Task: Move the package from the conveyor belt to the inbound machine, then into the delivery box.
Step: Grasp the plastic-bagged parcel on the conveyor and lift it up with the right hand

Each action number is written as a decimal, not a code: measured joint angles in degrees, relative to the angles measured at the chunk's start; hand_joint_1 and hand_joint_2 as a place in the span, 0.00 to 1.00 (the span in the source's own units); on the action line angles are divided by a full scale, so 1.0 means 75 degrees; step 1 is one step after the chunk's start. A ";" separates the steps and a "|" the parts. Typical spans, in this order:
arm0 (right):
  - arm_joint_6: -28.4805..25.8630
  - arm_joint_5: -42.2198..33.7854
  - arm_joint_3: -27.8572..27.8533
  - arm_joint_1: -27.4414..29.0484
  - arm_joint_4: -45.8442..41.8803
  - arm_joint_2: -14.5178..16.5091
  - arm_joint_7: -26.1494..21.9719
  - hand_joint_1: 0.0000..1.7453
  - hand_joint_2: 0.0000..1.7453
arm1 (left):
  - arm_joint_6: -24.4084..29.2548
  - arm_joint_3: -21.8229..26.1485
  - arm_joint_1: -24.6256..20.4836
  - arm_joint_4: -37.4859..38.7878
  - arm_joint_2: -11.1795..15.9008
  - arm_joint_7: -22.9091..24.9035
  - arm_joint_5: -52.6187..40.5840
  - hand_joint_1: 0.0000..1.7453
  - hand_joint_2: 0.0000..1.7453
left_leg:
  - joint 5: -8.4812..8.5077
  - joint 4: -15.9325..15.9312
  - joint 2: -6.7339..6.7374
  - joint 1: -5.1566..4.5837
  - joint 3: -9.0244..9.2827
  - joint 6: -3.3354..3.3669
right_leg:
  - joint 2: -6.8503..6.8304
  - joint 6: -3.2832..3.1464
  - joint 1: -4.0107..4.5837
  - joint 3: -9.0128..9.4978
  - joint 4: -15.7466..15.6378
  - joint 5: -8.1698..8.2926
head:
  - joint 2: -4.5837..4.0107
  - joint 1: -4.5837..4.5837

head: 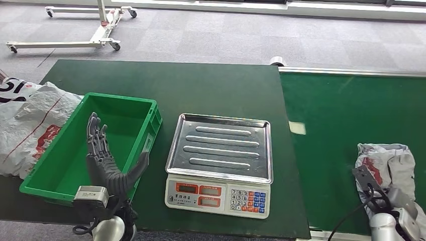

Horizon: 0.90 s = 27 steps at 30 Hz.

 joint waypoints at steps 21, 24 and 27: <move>-0.4155 0.1218 0.1821 0.0672 -0.4135 0.0137 0.1331 1.00 1.00 | 0.0567 0.0107 0.0091 -0.0248 0.0001 -0.0002 0.0196 0.00 1.00 | -0.0002 -0.0001 0.0006 -0.0002 -0.0003 0.0001 | 0.0006 -0.0001 -0.0003 -0.0004 0.0001 -0.0005 | 0.0000 -0.0001; -0.4115 0.1225 0.2572 0.0647 -0.4502 -0.0255 0.1889 1.00 1.00 | 0.0622 0.0107 0.0077 -0.0256 0.0006 -0.0002 0.0233 0.00 1.00 | -0.0002 0.0000 0.0009 -0.0004 0.0000 0.0001 | 0.0008 0.0003 -0.0005 0.0000 0.0001 -0.0001 | 0.0000 0.0000; -0.3948 0.1133 0.3180 0.0584 -0.4757 -0.0341 0.1368 1.00 1.00 | 0.0671 0.0107 0.0071 -0.0262 0.0012 -0.0002 0.0248 0.00 1.00 | -0.0002 -0.0001 0.0011 -0.0002 -0.0013 0.0001 | 0.0010 0.0003 -0.0001 0.0008 0.0001 0.0000 | 0.0000 0.0002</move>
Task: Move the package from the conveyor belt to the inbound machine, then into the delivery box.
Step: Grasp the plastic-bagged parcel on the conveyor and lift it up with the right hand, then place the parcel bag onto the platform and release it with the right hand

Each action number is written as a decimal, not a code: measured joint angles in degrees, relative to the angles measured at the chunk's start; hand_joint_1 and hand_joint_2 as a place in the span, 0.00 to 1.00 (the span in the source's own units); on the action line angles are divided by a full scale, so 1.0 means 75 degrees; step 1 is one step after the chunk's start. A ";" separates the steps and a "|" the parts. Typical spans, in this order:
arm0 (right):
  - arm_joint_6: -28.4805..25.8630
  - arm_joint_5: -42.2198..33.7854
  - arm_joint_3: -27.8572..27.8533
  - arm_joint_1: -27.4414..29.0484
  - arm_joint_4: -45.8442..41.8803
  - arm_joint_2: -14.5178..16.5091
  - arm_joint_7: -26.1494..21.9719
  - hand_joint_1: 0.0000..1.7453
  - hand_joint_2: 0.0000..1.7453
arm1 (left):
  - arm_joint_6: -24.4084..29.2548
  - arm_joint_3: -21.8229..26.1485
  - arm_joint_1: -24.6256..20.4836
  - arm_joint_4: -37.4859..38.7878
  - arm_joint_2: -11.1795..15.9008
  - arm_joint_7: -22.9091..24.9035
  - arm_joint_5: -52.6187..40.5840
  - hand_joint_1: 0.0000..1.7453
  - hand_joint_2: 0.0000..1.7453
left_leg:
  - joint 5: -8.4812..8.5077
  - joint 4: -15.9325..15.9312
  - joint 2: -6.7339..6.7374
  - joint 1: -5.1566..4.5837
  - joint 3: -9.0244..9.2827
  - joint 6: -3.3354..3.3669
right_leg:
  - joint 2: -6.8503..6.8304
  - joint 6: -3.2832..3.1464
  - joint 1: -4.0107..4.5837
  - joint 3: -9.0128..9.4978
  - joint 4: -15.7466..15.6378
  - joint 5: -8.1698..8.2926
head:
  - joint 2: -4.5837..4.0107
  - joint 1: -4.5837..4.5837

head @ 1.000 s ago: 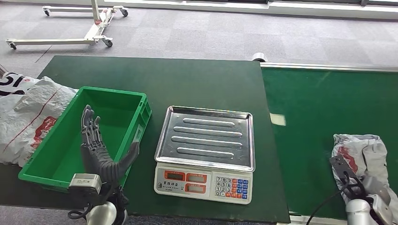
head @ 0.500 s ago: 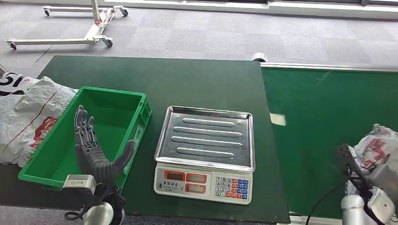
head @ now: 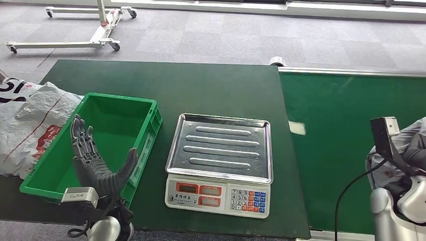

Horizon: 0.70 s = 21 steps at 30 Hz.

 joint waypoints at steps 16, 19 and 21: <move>0.1479 -0.0695 0.4277 0.0501 -0.0756 0.1385 -0.3899 1.00 1.00 | 0.0212 -0.0082 -0.0029 -0.0061 0.0073 0.0000 0.0138 0.00 1.00 | -0.0006 -0.0014 0.0003 0.0035 0.0033 -0.0038 | 0.0001 -0.0042 0.0035 0.0000 0.0003 -0.0026 | 0.0000 -0.0002; 0.1496 -0.0796 0.4653 0.0498 -0.0757 0.1370 -0.3830 1.00 1.00 | 0.0321 -0.0110 -0.0016 -0.0071 0.0096 0.0000 0.0146 0.00 1.00 | -0.0009 -0.0013 0.0004 0.0031 0.0033 -0.0037 | 0.0002 -0.0041 0.0031 0.0001 0.0002 -0.0025 | 0.0000 -0.0003; 0.1500 -0.0846 0.4801 0.0480 -0.0757 0.1348 -0.3778 0.50 1.00 | 0.0393 -0.0125 -0.0001 -0.0093 0.0116 0.0000 0.0150 0.00 1.00 | -0.0009 -0.0013 0.0003 0.0030 0.0034 -0.0037 | 0.0001 -0.0041 0.0030 0.0002 0.0002 -0.0025 | 0.0000 -0.0002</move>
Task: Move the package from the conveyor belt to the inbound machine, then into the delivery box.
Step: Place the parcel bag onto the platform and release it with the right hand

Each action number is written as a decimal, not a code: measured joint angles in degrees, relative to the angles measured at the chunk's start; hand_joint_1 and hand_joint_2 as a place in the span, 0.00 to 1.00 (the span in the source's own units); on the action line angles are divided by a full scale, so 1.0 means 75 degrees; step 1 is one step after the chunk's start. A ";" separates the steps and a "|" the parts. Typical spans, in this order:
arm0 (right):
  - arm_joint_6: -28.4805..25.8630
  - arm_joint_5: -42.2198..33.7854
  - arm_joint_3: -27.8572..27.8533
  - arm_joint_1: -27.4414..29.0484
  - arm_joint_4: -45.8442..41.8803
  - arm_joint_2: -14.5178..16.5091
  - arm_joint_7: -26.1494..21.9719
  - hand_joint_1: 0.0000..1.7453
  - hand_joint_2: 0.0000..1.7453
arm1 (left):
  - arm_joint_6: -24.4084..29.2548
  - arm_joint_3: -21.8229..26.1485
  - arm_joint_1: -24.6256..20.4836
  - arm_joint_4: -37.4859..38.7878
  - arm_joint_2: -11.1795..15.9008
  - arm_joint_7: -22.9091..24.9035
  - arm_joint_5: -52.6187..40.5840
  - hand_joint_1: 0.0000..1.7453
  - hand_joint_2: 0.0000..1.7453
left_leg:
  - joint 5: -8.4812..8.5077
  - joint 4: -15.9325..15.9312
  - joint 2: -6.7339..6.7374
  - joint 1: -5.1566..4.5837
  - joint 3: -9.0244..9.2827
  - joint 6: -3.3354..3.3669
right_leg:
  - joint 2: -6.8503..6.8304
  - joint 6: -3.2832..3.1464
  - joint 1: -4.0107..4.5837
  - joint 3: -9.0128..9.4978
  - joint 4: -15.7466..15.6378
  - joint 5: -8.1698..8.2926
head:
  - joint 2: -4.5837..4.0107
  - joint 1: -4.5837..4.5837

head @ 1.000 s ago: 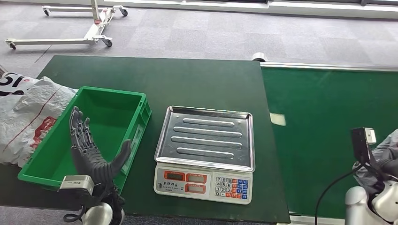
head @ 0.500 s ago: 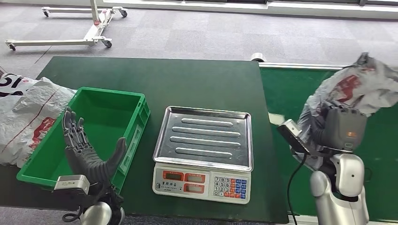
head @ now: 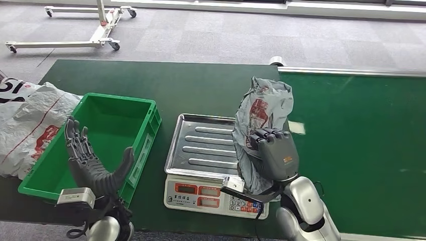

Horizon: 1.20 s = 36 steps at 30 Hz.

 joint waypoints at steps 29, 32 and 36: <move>0.1444 -0.5300 0.0028 0.0100 0.0227 -0.0661 -0.1208 0.00 0.00 | 0.0390 -0.0348 0.0143 -0.0131 0.0326 0.0000 0.0141 0.00 1.00 | -0.0002 0.0001 0.0001 0.0000 0.0001 0.0000 | 0.0001 0.0000 0.0001 -0.0003 -0.0001 0.0000 | 0.0000 -0.0002; 0.2199 -0.7359 -0.0352 0.0101 0.0228 -0.0638 -0.1576 0.00 0.00 | 0.0423 -0.0382 0.0141 -0.0119 0.0341 0.0000 0.0141 0.00 1.00 | -0.0002 0.0001 0.0001 0.0000 0.0002 0.0000 | 0.0001 0.0000 0.0000 -0.0002 -0.0001 0.0000 | 0.0000 -0.0001; 0.3070 -0.8993 -0.0808 0.0094 0.0280 -0.0573 -0.1826 0.00 0.00 | 0.0479 -0.0431 0.0135 -0.0089 0.0356 0.0000 0.0141 0.00 1.00 | -0.0002 0.0001 0.0001 0.0000 0.0001 0.0000 | 0.0001 0.0000 0.0000 -0.0001 -0.0001 0.0001 | 0.0000 0.0001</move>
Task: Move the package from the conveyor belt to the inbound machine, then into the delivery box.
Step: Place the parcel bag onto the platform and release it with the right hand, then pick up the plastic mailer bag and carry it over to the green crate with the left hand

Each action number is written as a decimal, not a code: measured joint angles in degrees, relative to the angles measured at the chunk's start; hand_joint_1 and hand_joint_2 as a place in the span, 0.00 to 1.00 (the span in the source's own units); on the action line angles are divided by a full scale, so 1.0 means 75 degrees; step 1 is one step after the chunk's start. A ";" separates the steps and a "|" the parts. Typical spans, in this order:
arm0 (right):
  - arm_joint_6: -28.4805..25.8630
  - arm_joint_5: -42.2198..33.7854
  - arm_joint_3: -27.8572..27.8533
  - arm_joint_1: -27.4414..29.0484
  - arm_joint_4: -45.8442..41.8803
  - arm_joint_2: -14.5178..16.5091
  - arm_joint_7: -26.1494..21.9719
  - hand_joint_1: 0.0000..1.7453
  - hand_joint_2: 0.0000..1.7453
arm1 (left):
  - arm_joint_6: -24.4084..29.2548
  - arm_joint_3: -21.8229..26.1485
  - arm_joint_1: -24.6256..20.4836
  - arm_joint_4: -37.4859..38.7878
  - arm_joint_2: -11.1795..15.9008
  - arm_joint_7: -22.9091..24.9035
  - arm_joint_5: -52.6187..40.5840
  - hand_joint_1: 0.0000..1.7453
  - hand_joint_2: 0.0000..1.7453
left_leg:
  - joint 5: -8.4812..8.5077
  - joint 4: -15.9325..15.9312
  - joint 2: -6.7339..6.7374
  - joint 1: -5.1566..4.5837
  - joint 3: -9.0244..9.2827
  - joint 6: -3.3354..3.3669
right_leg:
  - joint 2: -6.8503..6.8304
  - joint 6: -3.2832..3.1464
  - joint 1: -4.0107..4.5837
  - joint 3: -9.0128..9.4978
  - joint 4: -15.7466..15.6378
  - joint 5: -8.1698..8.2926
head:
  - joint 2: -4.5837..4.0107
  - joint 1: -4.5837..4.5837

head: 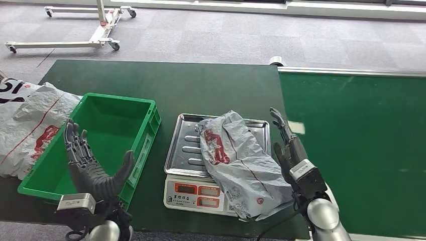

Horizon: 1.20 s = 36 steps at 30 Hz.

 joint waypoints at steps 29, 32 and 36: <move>-0.5378 0.4764 -0.1517 0.0461 -0.2433 0.1833 -0.1846 0.00 1.00 | -0.1989 -0.0937 -0.1532 0.2456 -0.0180 0.0861 -0.4074 0.00 1.00 | -0.0005 0.0003 0.0019 -0.0002 0.0016 -0.0004 | 0.0018 0.0000 -0.0002 0.0004 0.0000 0.0004 | 0.0000 -0.0002; -0.5377 0.4854 -0.1517 0.0207 -0.2388 0.1998 -0.1688 0.00 1.00 | -0.2044 -0.1186 -0.1818 0.2868 -0.0247 0.0906 -0.4230 0.00 1.00 | -0.0002 0.0003 0.0018 -0.0003 0.0016 -0.0001 | 0.0019 0.0001 -0.0003 0.0007 0.0000 0.0006 | 0.0000 -0.0001; -0.5377 0.4870 -0.1517 0.0061 -0.2339 0.2117 -0.1670 0.00 1.00 | -0.2047 -0.1329 -0.1990 0.3161 -0.0289 0.0925 -0.4258 0.00 1.00 | -0.0003 0.0003 0.0017 -0.0003 0.0014 0.0000 | 0.0019 0.0001 -0.0004 0.0005 0.0000 0.0005 | 0.0000 -0.0001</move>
